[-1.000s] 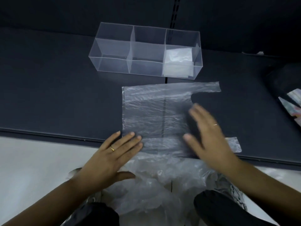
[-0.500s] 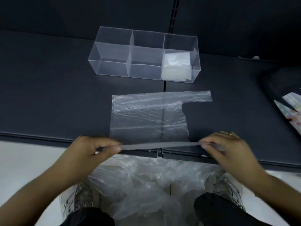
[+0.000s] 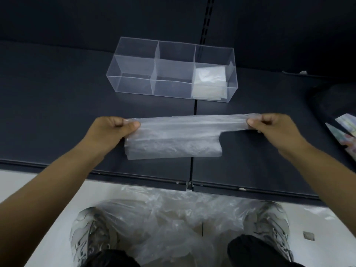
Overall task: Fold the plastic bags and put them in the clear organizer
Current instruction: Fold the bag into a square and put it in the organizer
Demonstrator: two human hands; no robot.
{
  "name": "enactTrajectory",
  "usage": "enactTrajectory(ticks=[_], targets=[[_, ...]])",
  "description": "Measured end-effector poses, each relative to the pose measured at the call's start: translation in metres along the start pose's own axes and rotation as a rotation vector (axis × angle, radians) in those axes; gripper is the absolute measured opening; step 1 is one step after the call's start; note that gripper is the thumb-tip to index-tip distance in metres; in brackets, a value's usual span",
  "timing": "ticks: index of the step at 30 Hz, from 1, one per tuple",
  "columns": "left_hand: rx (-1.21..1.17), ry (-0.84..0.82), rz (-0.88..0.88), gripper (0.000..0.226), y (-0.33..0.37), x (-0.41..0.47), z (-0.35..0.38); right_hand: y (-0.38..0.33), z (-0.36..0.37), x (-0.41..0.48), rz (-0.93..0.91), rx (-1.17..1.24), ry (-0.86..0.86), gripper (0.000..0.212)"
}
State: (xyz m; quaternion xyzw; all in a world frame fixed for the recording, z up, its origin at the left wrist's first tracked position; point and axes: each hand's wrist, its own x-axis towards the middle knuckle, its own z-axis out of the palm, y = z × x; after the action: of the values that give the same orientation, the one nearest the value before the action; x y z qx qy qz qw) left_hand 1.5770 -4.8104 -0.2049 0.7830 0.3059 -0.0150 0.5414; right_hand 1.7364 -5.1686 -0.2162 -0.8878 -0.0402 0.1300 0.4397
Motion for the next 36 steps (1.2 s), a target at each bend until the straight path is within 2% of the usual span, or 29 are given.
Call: enactTrajectory(ticks=[3, 6, 7, 9, 11, 12, 14, 16, 18, 20, 21, 23, 26, 29, 32, 36], targets=[[0.240, 0.129, 0.069, 0.033, -0.008, 0.018, 0.010, 0.002, 0.012, 0.014, 0.011, -0.089, 0.080, 0.025], [0.416, 0.272, 0.133, 0.028, -0.007, 0.023, 0.015, 0.004, 0.017, 0.020, 0.016, -0.140, 0.136, 0.026], [0.467, 0.359, 0.203, 0.024, -0.005, 0.020, 0.016, 0.004, 0.018, 0.021, 0.019, -0.146, 0.143, 0.025], [0.565, 0.451, 0.465, 0.019, 0.000, 0.010, 0.025, 0.003, 0.018, 0.021, 0.027, -0.166, 0.132, 0.020], [0.658, 0.339, 0.678, 0.020, 0.004, -0.005, 0.043, -0.002, 0.019, 0.018, 0.037, -0.204, 0.132, 0.015], [0.702, 0.248, 0.719, 0.027, 0.003, -0.011, 0.053, -0.007, 0.020, 0.015, 0.025, -0.248, 0.157, 0.015], [0.787, 0.161, 0.703, 0.044, 0.004, -0.023, 0.068, -0.024, 0.028, 0.006, -0.087, -0.356, 0.250, 0.025], [0.840, 0.263, 0.725, 0.053, 0.005, -0.031, 0.072, -0.051, 0.047, -0.007, -0.300, -0.403, 0.301, 0.030], [0.783, 0.375, 0.931, 0.048, 0.007, -0.037, 0.075, -0.077, 0.075, -0.023, -0.545, -0.388, 0.204, 0.026], [0.709, 0.303, 1.108, 0.041, 0.008, -0.041, 0.082, -0.093, 0.105, -0.037, -0.705, -0.310, -0.011, 0.028], [0.705, 0.219, 1.082, 0.041, 0.008, -0.040, 0.086, -0.097, 0.118, -0.042, -0.718, -0.265, -0.114, 0.032], [0.751, 0.075, 0.872, 0.045, 0.003, -0.032, 0.088, -0.096, 0.137, -0.047, -0.661, -0.255, -0.253, 0.041], [0.890, -0.001, 0.609, 0.053, -0.015, -0.021, 0.081, -0.071, 0.149, -0.045, -0.603, -0.534, -0.287, 0.056], [1.008, 0.009, 0.549, 0.078, -0.031, -0.017, 0.072, -0.046, 0.141, -0.040, -0.604, -0.807, -0.253, 0.072], [1.058, 0.026, 0.521, 0.094, -0.038, -0.018, 0.061, -0.025, 0.113, -0.031, -0.527, -0.866, -0.222, 0.080], [1.106, 0.011, 0.451, 0.109, -0.039, -0.020, 0.044, 0.000, 0.069, -0.020, -0.366, -0.929, -0.157, 0.074]])
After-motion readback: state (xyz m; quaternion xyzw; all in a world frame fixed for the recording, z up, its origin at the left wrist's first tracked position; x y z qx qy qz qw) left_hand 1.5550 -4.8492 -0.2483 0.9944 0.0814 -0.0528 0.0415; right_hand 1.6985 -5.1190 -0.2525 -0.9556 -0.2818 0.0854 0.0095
